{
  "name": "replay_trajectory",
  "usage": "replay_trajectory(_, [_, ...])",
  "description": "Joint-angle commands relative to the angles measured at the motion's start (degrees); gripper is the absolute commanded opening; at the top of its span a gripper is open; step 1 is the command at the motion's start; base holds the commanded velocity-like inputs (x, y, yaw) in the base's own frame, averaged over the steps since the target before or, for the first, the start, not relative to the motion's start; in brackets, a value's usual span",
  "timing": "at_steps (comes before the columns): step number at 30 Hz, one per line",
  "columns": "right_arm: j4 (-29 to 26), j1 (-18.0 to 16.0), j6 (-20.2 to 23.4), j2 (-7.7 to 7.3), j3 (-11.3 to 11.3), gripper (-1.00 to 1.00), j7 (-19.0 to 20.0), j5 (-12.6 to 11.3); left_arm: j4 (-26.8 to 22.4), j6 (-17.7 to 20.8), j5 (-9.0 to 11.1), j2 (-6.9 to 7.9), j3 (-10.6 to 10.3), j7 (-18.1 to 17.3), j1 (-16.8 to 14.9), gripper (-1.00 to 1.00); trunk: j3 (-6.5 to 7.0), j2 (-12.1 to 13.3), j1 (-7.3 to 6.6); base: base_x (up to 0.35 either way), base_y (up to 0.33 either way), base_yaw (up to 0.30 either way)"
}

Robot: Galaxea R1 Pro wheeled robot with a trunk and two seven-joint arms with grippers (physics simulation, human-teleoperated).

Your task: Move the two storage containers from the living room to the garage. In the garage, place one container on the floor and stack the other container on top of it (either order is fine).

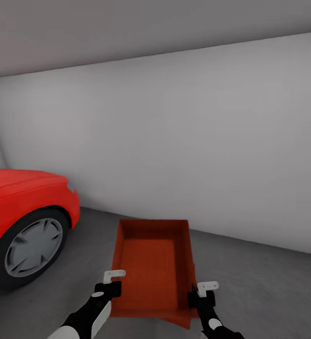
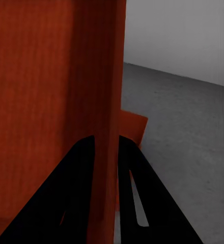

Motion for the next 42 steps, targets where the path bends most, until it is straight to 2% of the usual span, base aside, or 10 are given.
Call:
replay_trajectory(1, [0.0,-0.1,-3.4,-0.60,-0.7,-1.00,-3.0,-0.6,1.2,0.4,0.6,0.13,-0.7,0.9,0.0,-1.00,-0.09,-0.1,0.04,0.296,0.227,-0.286])
replay_trajectory(22, [0.0,-0.1,-3.4,-0.63,-0.7,-1.00,-3.0,-0.6,1.2,0.4,0.6,0.16,-0.8,0.9,0.0,-1.00,-0.09,-0.1,0.04,0.292,0.222,-0.286])
replay_trajectory(32, [0.0,-0.1,-3.4,-0.65,-0.7,-1.00,-3.0,-0.6,1.2,0.4,0.8,0.15,-0.8,1.2,0.0,-1.00,-0.09,-0.1,0.04,0.007,0.003,-0.286])
replay_trajectory(42, [0.0,-0.1,-3.3,-0.65,-0.7,-1.00,-3.0,-0.7,1.2,0.4,0.8,0.13,-0.7,1.3,0.0,-1.00,-0.09,-0.1,0.04,0.000,0.000,-0.041])
